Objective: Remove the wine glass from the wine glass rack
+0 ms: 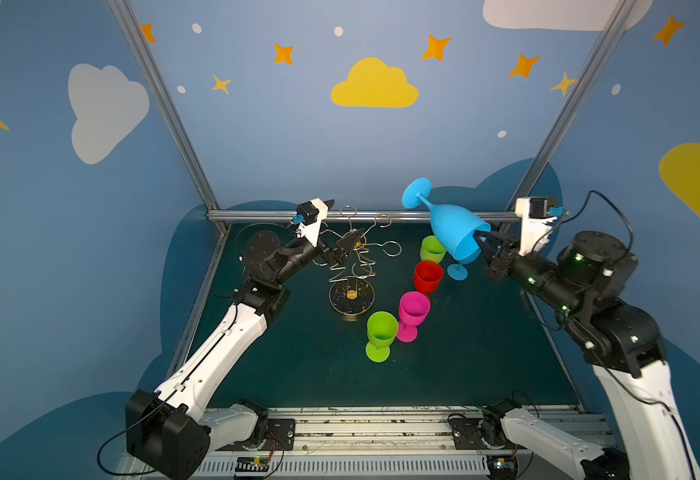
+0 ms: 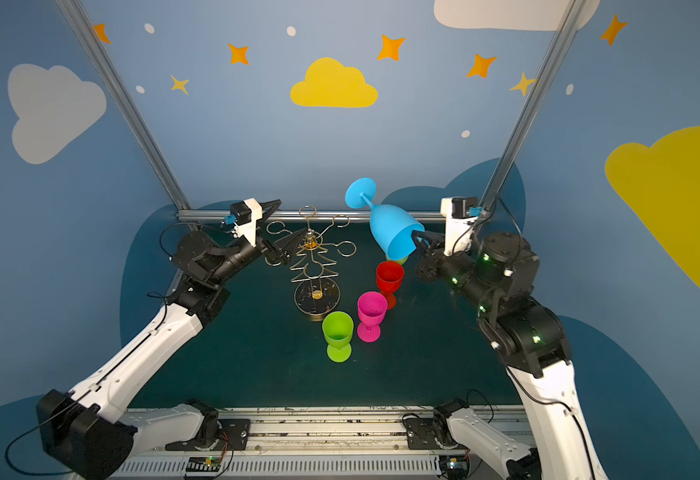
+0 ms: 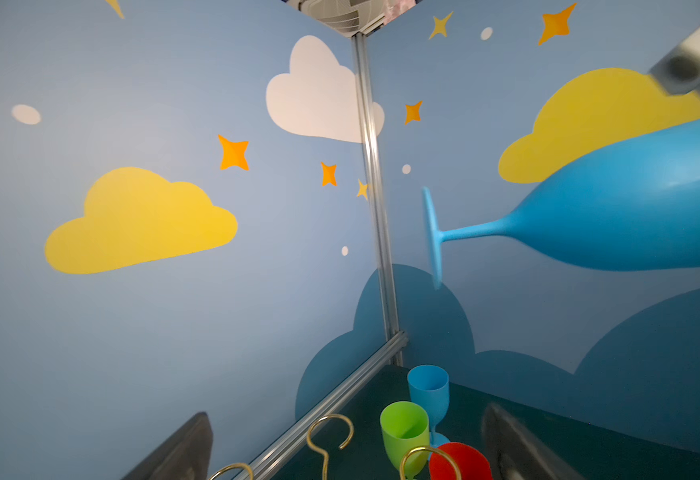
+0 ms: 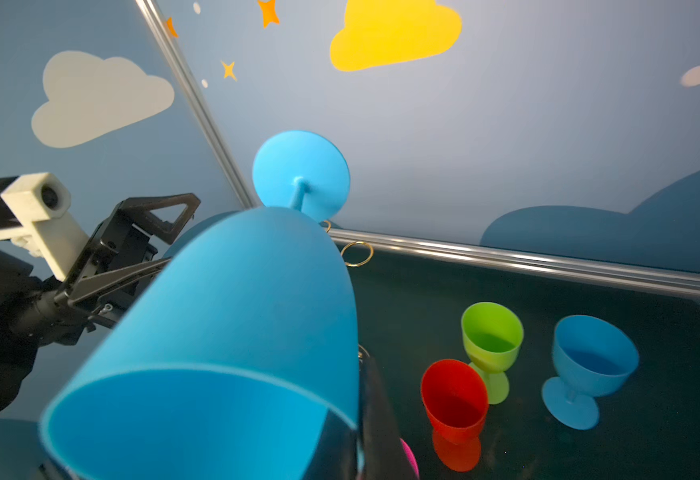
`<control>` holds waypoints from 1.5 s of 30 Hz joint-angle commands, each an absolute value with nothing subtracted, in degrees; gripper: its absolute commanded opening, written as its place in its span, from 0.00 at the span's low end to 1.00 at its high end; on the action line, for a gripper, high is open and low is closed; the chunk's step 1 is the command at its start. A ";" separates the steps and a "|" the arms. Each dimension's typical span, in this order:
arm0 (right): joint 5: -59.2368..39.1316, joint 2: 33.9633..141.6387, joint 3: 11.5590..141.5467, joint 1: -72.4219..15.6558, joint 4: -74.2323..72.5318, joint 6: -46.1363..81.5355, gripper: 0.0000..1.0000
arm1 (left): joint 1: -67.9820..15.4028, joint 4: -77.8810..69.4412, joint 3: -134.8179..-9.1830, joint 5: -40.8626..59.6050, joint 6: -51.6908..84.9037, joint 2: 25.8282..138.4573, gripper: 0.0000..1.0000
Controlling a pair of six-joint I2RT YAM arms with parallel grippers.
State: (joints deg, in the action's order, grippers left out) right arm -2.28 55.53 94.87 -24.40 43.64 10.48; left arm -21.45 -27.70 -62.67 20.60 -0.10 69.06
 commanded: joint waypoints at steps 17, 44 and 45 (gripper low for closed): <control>12.85 60.78 86.61 -24.17 83.68 8.70 0.00 | -14.28 -21.80 -50.09 3.46 4.11 49.74 1.00; 3.63 74.80 74.56 -24.21 74.60 10.58 0.02 | -5.89 -19.28 -42.37 1.48 13.07 45.44 1.00; 4.07 75.71 75.12 -24.17 75.29 11.47 0.02 | -5.74 -19.27 -42.30 1.70 13.17 45.49 1.00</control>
